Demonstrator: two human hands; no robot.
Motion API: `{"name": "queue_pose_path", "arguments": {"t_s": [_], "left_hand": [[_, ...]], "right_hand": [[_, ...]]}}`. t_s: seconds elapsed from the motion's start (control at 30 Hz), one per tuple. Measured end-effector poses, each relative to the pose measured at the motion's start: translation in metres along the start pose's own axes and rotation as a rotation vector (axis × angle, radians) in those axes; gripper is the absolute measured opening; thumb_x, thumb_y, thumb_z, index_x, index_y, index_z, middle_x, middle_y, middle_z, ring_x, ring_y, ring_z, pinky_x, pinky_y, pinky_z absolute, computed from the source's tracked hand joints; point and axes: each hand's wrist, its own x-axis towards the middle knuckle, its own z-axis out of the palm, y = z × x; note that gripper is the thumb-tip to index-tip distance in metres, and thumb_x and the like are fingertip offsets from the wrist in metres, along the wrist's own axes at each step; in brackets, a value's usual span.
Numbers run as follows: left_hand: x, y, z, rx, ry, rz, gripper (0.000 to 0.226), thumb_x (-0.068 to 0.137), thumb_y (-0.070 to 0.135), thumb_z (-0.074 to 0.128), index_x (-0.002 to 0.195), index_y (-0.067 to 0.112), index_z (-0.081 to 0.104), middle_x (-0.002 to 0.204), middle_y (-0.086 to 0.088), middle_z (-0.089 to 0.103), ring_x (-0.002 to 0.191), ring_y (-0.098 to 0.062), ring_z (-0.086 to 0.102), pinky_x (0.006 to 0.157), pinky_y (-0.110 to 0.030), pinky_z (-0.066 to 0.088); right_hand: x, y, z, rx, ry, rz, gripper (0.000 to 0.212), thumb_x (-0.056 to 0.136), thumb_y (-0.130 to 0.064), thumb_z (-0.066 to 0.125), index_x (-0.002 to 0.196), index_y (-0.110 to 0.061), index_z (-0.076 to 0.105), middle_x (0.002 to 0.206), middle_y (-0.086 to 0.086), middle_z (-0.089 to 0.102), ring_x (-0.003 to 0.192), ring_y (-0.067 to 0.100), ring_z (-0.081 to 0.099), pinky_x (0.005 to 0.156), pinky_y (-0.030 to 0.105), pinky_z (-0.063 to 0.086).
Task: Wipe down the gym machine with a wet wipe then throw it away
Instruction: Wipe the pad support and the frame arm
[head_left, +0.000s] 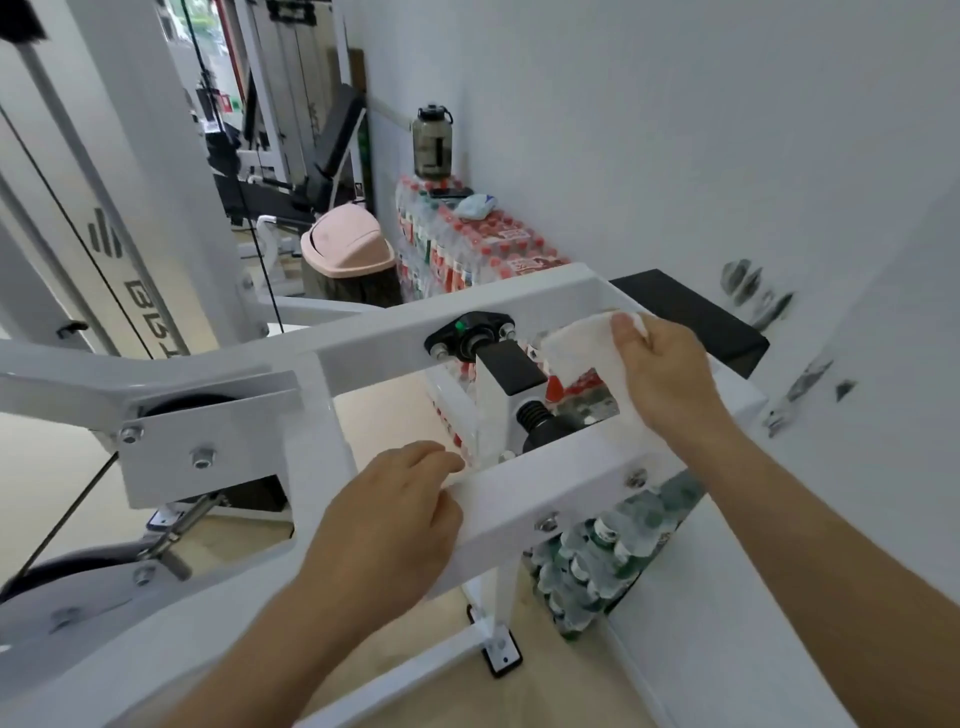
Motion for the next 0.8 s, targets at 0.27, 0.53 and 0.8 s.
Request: {"name": "queue_pose_path", "arguments": {"t_s": [0.27,0.53,0.8], "left_hand": [[0.077,0.005,0.002,0.002,0.175,-0.132,0.029,0.094,0.019,0.047,0.114,0.034,0.062,0.124,0.016,0.057,0.112,-0.007,0.048,0.09,-0.021,0.036],[0.143,-0.001,0.015,-0.064,-0.073,-0.334,0.036,0.1,0.02,0.035,0.128,0.034,0.054,0.132,0.015,0.055,0.12,-0.007,0.048,0.095,-0.023,0.036],[0.172,-0.02,0.023,-0.255,-0.038,-0.514,0.034,0.095,0.014,0.045,0.119,0.031,0.062,0.114,0.016,0.059,0.104,-0.007,0.055,0.095,-0.027,0.044]], "right_hand": [[0.053,0.017,0.078,-0.673,-0.873,-0.754,0.049,0.107,-0.037,0.023,0.153,-0.02,0.028,0.164,-0.002,0.004,0.149,0.011,-0.007,0.122,0.041,0.002],[0.111,0.043,0.07,-0.604,-0.979,-0.791,0.054,0.107,-0.031,0.028,0.156,-0.029,0.006,0.162,-0.013,0.004,0.147,0.005,0.013,0.121,0.028,0.011],[0.165,0.013,0.099,-0.182,-0.596,-0.682,0.028,0.087,-0.009,0.059,0.108,-0.019,0.074,0.102,0.006,0.068,0.094,0.022,0.06,0.08,0.028,0.044]]}}
